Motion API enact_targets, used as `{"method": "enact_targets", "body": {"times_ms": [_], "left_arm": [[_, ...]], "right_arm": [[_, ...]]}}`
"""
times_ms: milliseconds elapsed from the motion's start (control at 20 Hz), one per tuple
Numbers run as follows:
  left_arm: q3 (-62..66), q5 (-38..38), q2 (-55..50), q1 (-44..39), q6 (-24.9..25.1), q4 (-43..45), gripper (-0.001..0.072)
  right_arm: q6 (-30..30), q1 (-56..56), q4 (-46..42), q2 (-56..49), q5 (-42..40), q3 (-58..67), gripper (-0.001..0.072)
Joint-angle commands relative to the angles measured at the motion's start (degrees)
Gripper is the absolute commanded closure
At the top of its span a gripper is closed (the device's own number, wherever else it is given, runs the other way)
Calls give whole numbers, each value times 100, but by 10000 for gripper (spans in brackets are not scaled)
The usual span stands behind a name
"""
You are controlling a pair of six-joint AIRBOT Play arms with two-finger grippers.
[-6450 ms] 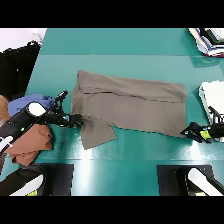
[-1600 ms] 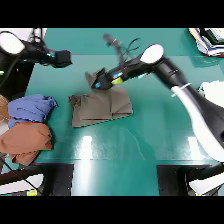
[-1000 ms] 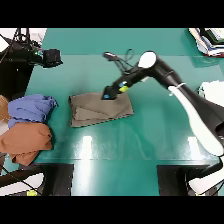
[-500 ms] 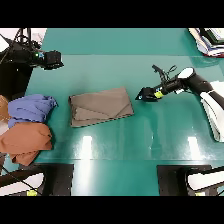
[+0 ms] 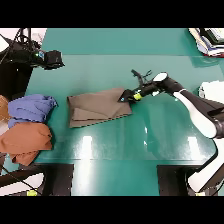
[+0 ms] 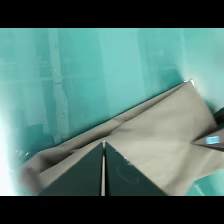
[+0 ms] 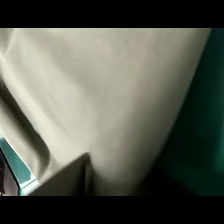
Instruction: Fold the shirts.
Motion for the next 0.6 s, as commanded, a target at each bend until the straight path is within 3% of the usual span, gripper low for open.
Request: {"method": "enact_targets", "body": {"times_ms": [0,50,300,550], "left_arm": [[2,-120,-2,-4,15,-24,684],[2,-160,-2,-4,33,-57,685],[2,-83,0,-507,57,-114,686],[2,210,0,-1257,59,-114,685]], "right_arm": [[-157,380,85,-291,0,579,600],[-262,374,87,-286,20,678,693],[33,-448,-50,258,17,935,694],[437,-2422,-1534,1631,31,938,694]]}}
